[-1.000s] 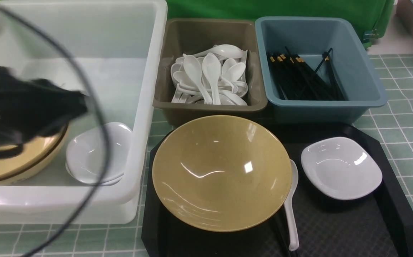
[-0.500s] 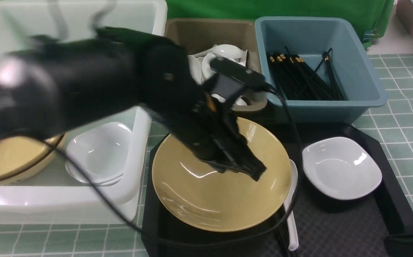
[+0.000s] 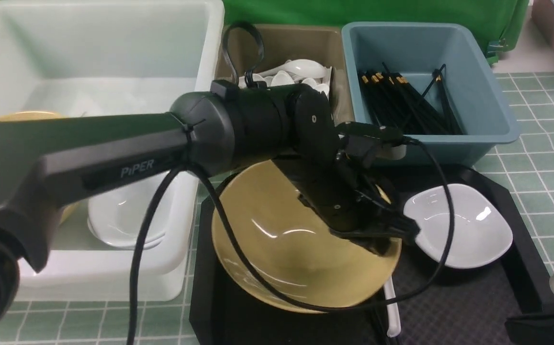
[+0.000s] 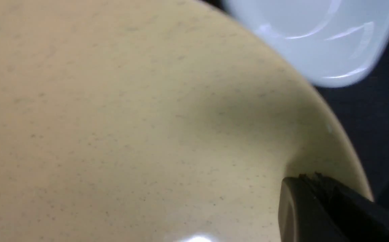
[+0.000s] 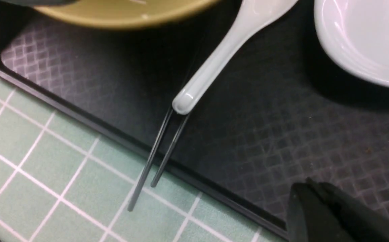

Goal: On blue table put chopsticks spoon bowls plates into blue grey white boxes.
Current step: 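Grasp the large bowl on the tray by its rim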

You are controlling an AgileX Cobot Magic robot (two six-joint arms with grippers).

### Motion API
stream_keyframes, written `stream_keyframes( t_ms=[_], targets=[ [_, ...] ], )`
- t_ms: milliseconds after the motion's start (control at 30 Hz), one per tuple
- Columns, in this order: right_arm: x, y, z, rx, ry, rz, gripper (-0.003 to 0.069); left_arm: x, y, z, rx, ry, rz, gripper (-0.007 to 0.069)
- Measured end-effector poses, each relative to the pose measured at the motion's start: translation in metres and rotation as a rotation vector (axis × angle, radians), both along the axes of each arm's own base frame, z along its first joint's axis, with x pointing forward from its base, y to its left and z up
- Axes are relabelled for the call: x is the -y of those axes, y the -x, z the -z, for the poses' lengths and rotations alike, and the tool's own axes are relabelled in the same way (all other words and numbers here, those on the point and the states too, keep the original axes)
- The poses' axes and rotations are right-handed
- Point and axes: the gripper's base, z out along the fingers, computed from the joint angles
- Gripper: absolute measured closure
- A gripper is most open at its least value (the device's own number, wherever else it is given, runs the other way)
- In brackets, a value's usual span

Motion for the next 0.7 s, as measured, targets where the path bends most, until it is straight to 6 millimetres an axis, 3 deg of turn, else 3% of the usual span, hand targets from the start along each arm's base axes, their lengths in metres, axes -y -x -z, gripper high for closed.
stream_keyframes(
  t_ms=[167, 200, 233, 300, 367, 433, 500, 533, 600, 700],
  targets=[
    [0.0, -0.001, -0.001, 0.016, -0.002, 0.007, 0.0622, -0.013, -0.002, -0.021, 0.041, 0.012, 0.051, 0.0618],
    [0.0, -0.003, -0.002, 0.03, -0.004, 0.014, 0.0622, -0.028, -0.009, -0.036, 0.094, -0.019, 0.048, 0.0615],
    [0.0, -0.003, -0.002, 0.032, -0.004, 0.015, 0.0622, -0.03, -0.01, -0.038, 0.095, -0.017, 0.043, 0.0614],
    [0.001, -0.003, -0.002, 0.04, -0.005, 0.019, 0.0622, -0.056, -0.02, -0.056, 0.181, -0.1, 0.001, 0.0585],
    [0.001, -0.004, -0.002, 0.044, -0.005, 0.02, 0.0622, -0.078, -0.029, -0.065, 0.23, -0.176, -0.061, 0.052],
    [0.001, -0.004, -0.003, 0.048, -0.006, 0.023, 0.0622, -0.087, -0.033, -0.067, 0.247, -0.218, -0.096, 0.0484],
    [0.001, -0.005, -0.003, 0.056, -0.007, 0.025, 0.0621, -0.098, -0.039, -0.065, 0.268, -0.292, -0.153, 0.0369],
    [0.001, -0.005, -0.003, 0.057, -0.007, 0.026, 0.0621, -0.098, -0.04, -0.064, 0.264, -0.297, -0.161, 0.0351],
    [0.001, -0.005, -0.003, 0.06, -0.007, 0.027, 0.0619, -0.101, -0.045, -0.056, 0.263, -0.348, -0.188, 0.0241],
    [0.001, -0.005, -0.003, 0.061, -0.007, 0.027, 0.0617, -0.101, -0.05, -0.043, 0.261, -0.394, -0.183, 0.0165]
  ],
)
